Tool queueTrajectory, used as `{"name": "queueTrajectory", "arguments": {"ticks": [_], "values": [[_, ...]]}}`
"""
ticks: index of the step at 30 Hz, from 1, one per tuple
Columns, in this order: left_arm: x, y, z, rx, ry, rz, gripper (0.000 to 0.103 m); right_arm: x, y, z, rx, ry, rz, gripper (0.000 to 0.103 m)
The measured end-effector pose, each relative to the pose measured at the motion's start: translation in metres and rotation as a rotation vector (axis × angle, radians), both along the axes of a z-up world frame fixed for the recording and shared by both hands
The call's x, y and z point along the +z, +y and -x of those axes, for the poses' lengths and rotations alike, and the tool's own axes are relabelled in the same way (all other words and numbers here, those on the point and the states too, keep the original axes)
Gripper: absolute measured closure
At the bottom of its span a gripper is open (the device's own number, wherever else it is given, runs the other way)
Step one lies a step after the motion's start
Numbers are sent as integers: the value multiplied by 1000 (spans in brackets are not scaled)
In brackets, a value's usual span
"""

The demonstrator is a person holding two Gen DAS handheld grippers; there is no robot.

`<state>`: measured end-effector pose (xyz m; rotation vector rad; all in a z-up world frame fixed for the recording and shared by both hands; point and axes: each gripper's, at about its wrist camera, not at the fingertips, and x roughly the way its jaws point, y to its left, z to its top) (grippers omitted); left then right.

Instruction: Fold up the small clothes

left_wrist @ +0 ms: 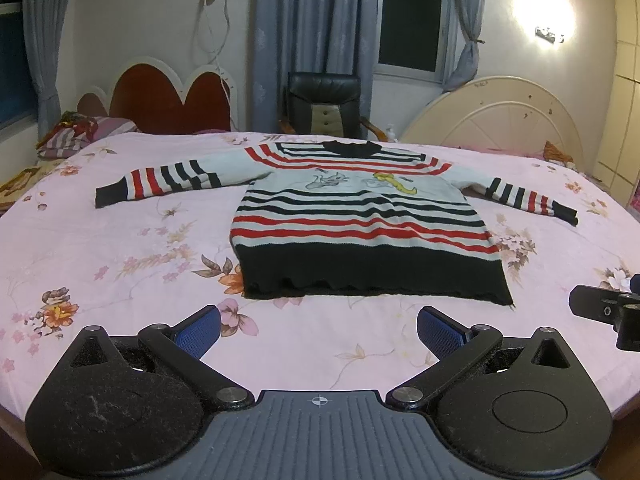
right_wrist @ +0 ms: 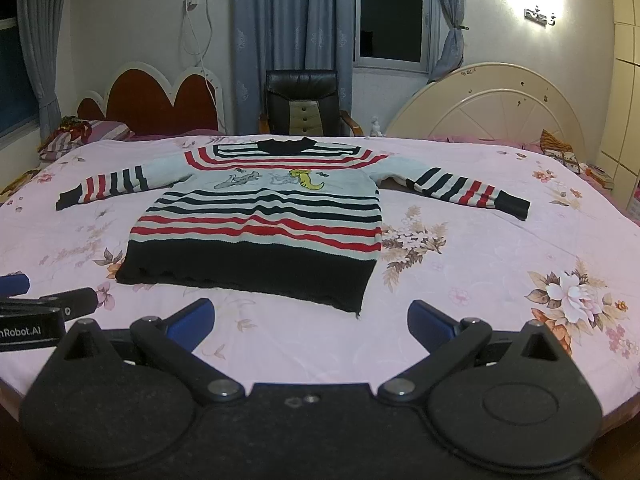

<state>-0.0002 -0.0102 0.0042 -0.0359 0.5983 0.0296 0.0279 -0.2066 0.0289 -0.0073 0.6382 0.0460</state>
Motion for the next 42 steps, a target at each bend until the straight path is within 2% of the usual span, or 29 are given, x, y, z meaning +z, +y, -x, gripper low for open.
{"name": "queueTrajectory", "arguments": {"ticks": [42], "values": [[1, -6, 1, -9, 4, -15, 0, -3, -2, 2, -9, -5, -2, 1]]}}
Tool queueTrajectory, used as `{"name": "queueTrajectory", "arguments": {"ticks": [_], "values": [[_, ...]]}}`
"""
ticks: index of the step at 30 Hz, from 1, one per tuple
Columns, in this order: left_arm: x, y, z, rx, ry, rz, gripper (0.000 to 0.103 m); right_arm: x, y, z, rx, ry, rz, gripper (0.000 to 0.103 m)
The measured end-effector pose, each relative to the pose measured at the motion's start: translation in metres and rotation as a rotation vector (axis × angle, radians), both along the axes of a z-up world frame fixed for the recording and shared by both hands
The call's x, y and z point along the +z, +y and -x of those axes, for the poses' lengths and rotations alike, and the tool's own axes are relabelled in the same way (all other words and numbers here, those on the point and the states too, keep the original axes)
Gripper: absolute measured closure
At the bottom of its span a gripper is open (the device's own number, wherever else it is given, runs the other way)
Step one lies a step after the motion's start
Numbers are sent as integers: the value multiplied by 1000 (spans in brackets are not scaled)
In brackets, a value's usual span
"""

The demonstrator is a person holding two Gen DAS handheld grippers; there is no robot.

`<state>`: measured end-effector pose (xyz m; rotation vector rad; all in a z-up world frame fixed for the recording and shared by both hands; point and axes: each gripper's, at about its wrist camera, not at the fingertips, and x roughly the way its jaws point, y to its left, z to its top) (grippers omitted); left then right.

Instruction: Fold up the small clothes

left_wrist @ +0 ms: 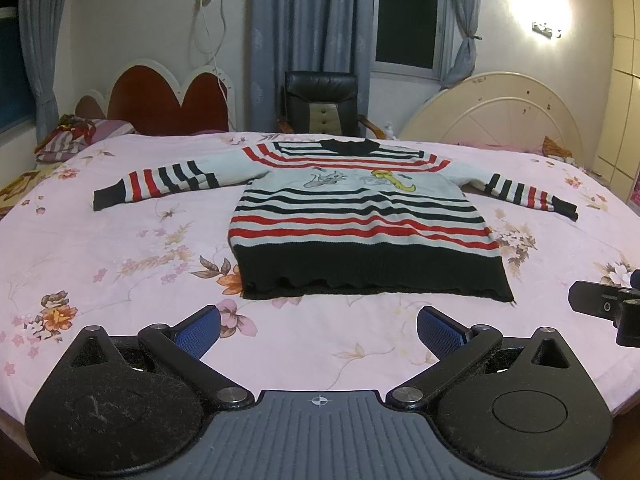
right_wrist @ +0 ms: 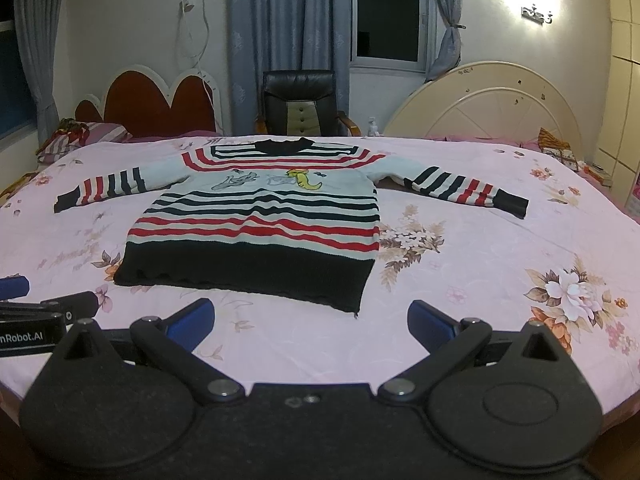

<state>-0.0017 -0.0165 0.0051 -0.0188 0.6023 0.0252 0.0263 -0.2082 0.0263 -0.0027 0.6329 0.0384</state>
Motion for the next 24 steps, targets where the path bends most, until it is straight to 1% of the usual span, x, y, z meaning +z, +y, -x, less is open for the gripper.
{"name": "queueTrajectory", "arguments": {"ticks": [6, 9, 11, 13, 14, 17, 21, 24], "values": [[1, 5, -4, 6, -3, 5, 0, 0, 2, -1, 7, 0, 4, 1], [4, 4, -12, -5, -18, 10, 0, 0, 0, -3, -2, -5, 10, 1], [7, 3, -20, -12, -26, 34, 0, 0, -7, -7, -23, -3, 15, 1], [8, 3, -32, -28, -25, 86, 0, -1, -16, -13, -51, -1, 17, 1], [8, 1, -36, -27, -26, 96, 0, -2, -22, -17, -67, 0, 17, 1], [7, -10, -56, -48, -25, 91, 0, -4, -40, -30, -112, -1, 19, 1], [5, -31, -84, -69, -33, 51, 0, -5, -65, -51, -164, -10, 19, 1], [4, -43, -108, -75, -29, 47, 0, -9, -83, -72, -194, -16, 19, 1]]}}
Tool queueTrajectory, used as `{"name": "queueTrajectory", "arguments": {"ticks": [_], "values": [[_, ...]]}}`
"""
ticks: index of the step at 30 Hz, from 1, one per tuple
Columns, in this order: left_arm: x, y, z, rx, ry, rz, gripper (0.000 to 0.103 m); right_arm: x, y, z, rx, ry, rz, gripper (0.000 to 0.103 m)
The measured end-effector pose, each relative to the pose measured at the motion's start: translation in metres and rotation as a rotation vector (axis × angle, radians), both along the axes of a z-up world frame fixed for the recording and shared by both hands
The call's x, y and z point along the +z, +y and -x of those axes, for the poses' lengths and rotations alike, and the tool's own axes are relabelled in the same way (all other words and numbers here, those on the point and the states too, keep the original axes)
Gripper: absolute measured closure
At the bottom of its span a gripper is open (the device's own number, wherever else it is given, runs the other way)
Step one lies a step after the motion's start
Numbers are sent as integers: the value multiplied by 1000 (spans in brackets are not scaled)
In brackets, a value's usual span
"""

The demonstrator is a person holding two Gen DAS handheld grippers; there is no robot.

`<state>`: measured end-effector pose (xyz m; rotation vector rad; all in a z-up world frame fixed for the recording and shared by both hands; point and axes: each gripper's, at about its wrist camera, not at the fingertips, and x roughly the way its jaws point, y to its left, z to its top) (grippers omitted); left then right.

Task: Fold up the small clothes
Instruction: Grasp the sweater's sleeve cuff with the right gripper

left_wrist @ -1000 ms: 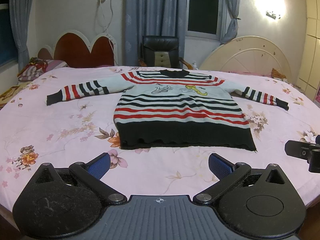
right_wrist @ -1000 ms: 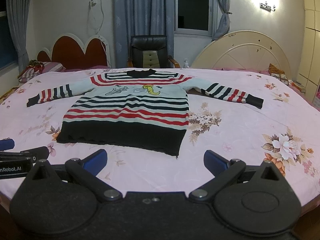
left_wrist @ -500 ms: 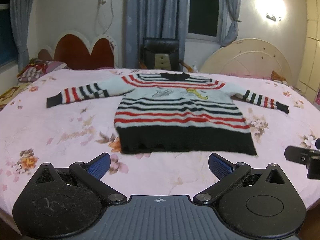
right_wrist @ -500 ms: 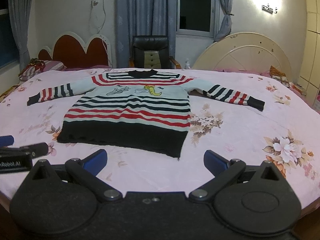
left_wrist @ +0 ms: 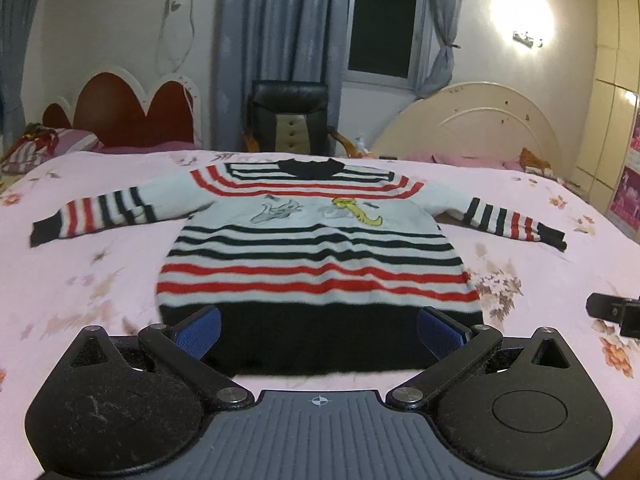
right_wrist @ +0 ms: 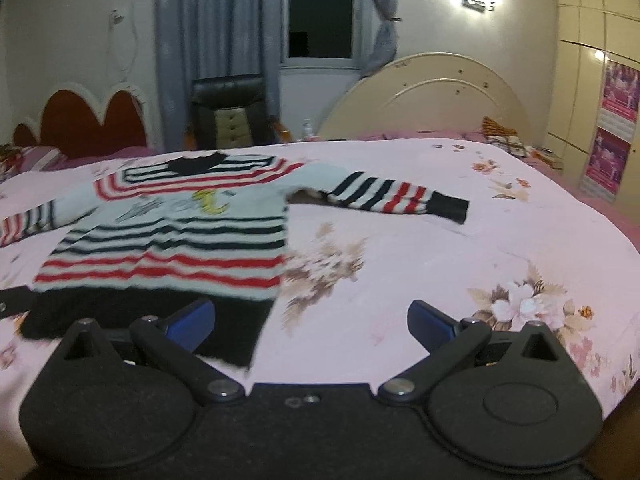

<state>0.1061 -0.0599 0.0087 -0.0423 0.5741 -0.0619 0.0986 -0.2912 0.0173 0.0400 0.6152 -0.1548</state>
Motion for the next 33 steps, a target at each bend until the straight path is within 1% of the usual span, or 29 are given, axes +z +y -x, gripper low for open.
{"name": "queueTrajectory", "arguments": {"ticks": [1, 3, 4, 5, 7, 8, 12, 15, 16, 18, 19, 20, 22, 24, 27, 28, 30, 33], "values": [[-1, -4, -8, -10, -3, -2, 0, -2, -6, -8, -7, -1, -1, 1], [-4, -10, -28, -81, -6, 17, 0, -5, -19, -26, -18, -8, -13, 1], [-8, -13, -41, -116, 20, 40, 0, -7, -28, -36, -23, -21, -27, 1], [-11, -15, -54, -125, 44, 61, 0, -9, -36, -46, -27, -32, -43, 1], [-17, -20, -81, -117, 74, 83, 0, -16, -59, -73, -54, -37, -79, 1], [-20, -23, -93, -108, 81, 79, 0, -20, -70, -86, -72, -35, -100, 1], [-32, -38, -144, -23, 75, 40, 0, -39, -131, -140, -166, -64, -244, 2], [-41, -47, -179, 17, 107, -14, 0, -55, -174, -178, -244, -84, -325, 4], [-44, -48, -190, 26, 121, -16, 0, -62, -186, -189, -269, -87, -345, 6], [-50, -50, -210, 33, 146, -1, 0, -74, -205, -208, -303, -83, -386, 19], [-54, -52, -220, 41, 164, -7, 0, -79, -213, -217, -316, -77, -408, 37], [-60, -54, -230, 48, 187, -26, 0, -86, -221, -225, -337, -66, -429, 42], [-73, -58, -245, 38, 226, -69, 0, -96, -233, -235, -369, -66, -468, 40], [-82, -61, -254, 42, 236, -102, 0, -105, -244, -241, -400, -73, -501, 40], [-98, -64, -268, 50, 275, -129, 0, -120, -257, -249, -432, -64, -562, 33], [-103, -65, -271, 51, 291, -129, 0, -125, -262, -252, -445, -59, -586, 34], [-107, -65, -273, 56, 292, -113, 0, -133, -272, -258, -455, -77, -622, 34], [-108, -63, -275, 61, 296, -92, 0, -134, -276, -266, -456, -105, -626, 33]]}}
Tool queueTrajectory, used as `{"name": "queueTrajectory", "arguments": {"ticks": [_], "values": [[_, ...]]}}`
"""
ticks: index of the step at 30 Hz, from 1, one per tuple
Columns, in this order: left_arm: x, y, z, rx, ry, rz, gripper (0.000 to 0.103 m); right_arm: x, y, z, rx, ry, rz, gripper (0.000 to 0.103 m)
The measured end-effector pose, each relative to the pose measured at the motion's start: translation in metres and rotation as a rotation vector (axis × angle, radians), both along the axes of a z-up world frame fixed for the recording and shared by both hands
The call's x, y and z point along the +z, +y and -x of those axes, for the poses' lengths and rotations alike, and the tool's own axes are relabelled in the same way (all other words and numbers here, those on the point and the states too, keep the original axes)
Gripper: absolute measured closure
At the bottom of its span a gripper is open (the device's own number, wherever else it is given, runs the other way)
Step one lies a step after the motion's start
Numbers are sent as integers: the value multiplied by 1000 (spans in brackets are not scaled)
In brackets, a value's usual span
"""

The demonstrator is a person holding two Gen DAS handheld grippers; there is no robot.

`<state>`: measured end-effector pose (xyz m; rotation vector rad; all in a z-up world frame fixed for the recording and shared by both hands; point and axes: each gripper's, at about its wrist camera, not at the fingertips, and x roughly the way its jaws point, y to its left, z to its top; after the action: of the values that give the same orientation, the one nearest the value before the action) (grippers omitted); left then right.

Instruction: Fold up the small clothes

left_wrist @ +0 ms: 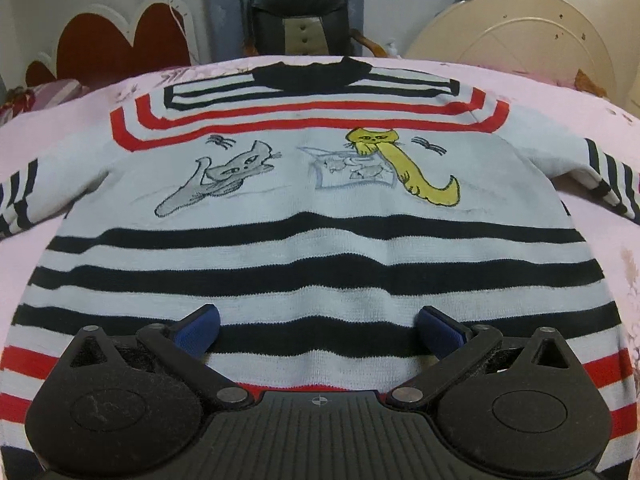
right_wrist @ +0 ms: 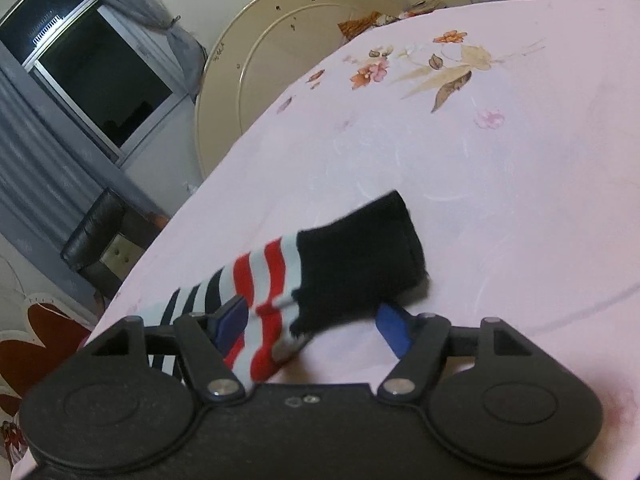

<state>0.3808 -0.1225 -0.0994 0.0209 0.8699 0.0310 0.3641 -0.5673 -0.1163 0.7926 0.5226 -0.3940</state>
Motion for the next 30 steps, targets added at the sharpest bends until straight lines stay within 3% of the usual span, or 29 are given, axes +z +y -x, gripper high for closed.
{"name": "queueTrajectory", "arguments": {"ticks": [3, 4, 5, 7, 11, 19, 25, 30], "values": [[0, 1, -2, -15, 8, 2, 0, 1, 0, -10, 5, 2, 26, 34], [2, 2, -4, -28, 17, 4, 0, 2, 1, -13, 9, 8, 41, 40], [6, 4, -5, -38, 3, 9, 0, 2, 2, -15, 13, 16, 54, 55], [16, 10, -3, -38, -75, 2, 0, 1, 1, -20, 27, 36, 60, 75], [31, 27, -11, -22, -156, 2, 0, 9, 6, -26, 41, 42, 131, 92], [49, 79, -47, 21, -251, 108, 0, 63, 87, -58, 198, -45, 335, 95], [43, 130, -73, 51, -221, 240, 0, 82, 193, -86, 379, -83, 353, 95], [38, 166, -90, 29, -171, 285, 0, 68, 290, -111, 537, -63, 351, 95]]}}
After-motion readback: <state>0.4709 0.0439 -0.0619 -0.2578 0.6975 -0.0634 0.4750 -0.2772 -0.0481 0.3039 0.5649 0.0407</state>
